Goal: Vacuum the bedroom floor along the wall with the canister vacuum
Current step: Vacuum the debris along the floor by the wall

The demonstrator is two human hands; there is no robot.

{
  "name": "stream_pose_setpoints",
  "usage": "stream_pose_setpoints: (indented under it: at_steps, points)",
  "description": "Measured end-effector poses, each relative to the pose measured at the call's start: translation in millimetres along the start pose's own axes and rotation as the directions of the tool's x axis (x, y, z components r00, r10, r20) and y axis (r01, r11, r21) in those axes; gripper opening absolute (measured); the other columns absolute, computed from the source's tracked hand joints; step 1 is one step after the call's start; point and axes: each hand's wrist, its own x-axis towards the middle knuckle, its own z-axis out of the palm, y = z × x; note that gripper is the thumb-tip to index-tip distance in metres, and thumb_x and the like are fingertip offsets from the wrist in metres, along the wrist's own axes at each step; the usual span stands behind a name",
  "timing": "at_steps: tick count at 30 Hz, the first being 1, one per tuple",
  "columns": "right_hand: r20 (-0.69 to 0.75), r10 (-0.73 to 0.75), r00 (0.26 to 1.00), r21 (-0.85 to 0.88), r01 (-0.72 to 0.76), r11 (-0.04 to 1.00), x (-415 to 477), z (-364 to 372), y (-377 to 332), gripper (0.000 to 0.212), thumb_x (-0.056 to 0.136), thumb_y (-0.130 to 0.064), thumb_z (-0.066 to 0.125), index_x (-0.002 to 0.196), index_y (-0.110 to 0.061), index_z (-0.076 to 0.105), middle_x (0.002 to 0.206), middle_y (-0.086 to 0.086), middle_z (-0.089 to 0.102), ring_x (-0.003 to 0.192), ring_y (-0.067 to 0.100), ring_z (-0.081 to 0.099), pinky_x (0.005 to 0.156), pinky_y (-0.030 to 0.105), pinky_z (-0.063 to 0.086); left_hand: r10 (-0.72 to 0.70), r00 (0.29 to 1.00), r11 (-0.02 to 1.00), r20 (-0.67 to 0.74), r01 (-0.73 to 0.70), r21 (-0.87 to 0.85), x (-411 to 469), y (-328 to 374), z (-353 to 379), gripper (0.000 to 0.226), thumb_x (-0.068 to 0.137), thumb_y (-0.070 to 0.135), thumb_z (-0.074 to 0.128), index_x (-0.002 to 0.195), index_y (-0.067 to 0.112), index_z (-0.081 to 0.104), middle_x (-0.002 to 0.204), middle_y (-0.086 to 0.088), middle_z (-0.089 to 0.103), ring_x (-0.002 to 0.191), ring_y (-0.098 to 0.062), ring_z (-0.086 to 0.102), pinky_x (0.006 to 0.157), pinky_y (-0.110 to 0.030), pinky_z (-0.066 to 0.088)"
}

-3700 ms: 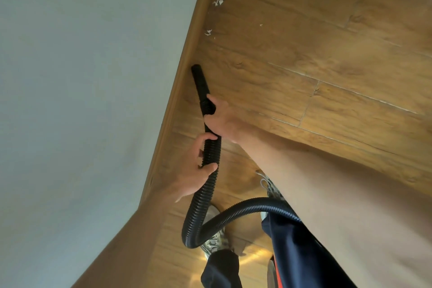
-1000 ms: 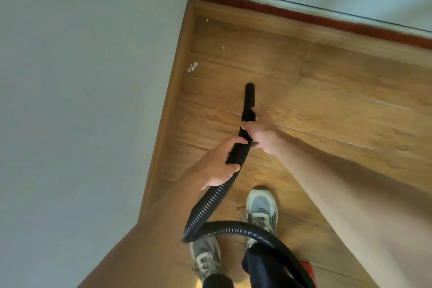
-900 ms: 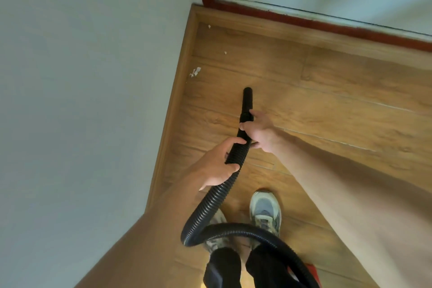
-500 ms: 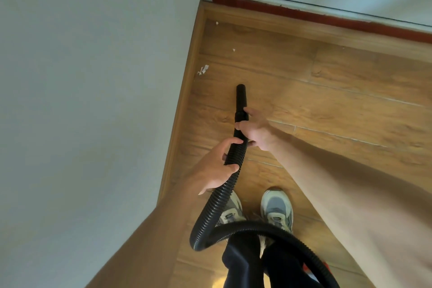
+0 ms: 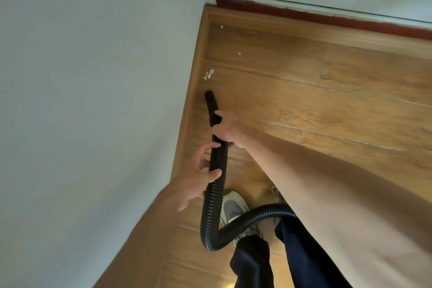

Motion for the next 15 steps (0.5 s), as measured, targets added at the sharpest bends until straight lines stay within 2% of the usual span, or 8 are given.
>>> stream_pose_setpoints:
  at_steps: [5, 9, 11, 13, 15]
  points:
    - [0.076, -0.072, 0.994, -0.051, 0.076, 0.996, 8.7, 9.6, -1.0, 0.073, 0.092, -0.009, 0.054, 0.156, -0.029, 0.024, 0.144, 0.012, 0.043, 0.108, 0.031, 0.06, 0.079, 0.045, 0.061, -0.013, 0.998, 0.999, -0.054, 0.01, -0.048, 4.4, -12.6, -0.7, 0.057, 0.095, 0.004, 0.06, 0.127, 0.049, 0.048, 0.119, -0.006, 0.063, 0.1, -0.024, 0.069, 0.073, -0.048, 0.062]
    - [0.033, -0.128, 0.991, -0.06, 0.13, 0.99, 15.2, 18.8, 13.7, 0.075, 0.091, -0.011, 0.057, 0.156, -0.029, 0.023, 0.147, 0.009, 0.043, 0.116, 0.029, 0.056, 0.087, 0.043, 0.058, -0.029, 0.997, 1.0, -0.065, 0.028, -0.013, 9.2, -20.1, -1.6, 0.057, 0.095, 0.005, 0.061, 0.127, 0.051, 0.047, 0.121, -0.004, 0.062, 0.104, -0.024, 0.067, 0.081, -0.052, 0.06]
    - [0.002, -0.154, 0.988, -0.026, 0.154, 0.988, 18.8, 18.9, 15.9, 0.074, 0.092, -0.013, 0.056, 0.156, -0.03, 0.023, 0.147, 0.009, 0.044, 0.119, 0.028, 0.055, 0.095, 0.043, 0.054, -0.004, 0.997, 1.0, -0.083, 0.005, 0.011, 13.4, -17.4, 0.7, 0.057, 0.096, 0.006, 0.061, 0.128, 0.051, 0.046, 0.12, -0.003, 0.062, 0.102, -0.022, 0.067, 0.084, -0.048, 0.06]
    - [-0.015, -0.168, 0.986, -0.009, 0.167, 0.986, 25.8, 14.1, 13.1, 0.074, 0.092, -0.013, 0.055, 0.156, -0.031, 0.023, 0.146, 0.009, 0.045, 0.118, 0.028, 0.055, 0.096, 0.044, 0.053, 0.01, 0.996, 1.0, -0.093, -0.009, 0.016, 19.7, -10.9, 3.5, 0.057, 0.096, 0.006, 0.06, 0.13, 0.049, 0.045, 0.119, -0.003, 0.062, 0.098, -0.019, 0.068, 0.079, -0.041, 0.062]
    - [-0.011, -0.171, 0.985, -0.027, 0.171, 0.985, 32.7, 5.7, 8.8, 0.076, 0.09, -0.012, 0.057, 0.156, -0.03, 0.023, 0.146, 0.01, 0.045, 0.119, 0.028, 0.055, 0.098, 0.043, 0.052, 0.016, 0.996, 0.999, -0.092, -0.012, 0.041, 27.0, -3.7, 5.0, 0.057, 0.096, 0.006, 0.06, 0.131, 0.048, 0.044, 0.118, -0.002, 0.061, 0.097, -0.019, 0.068, 0.077, -0.04, 0.062]
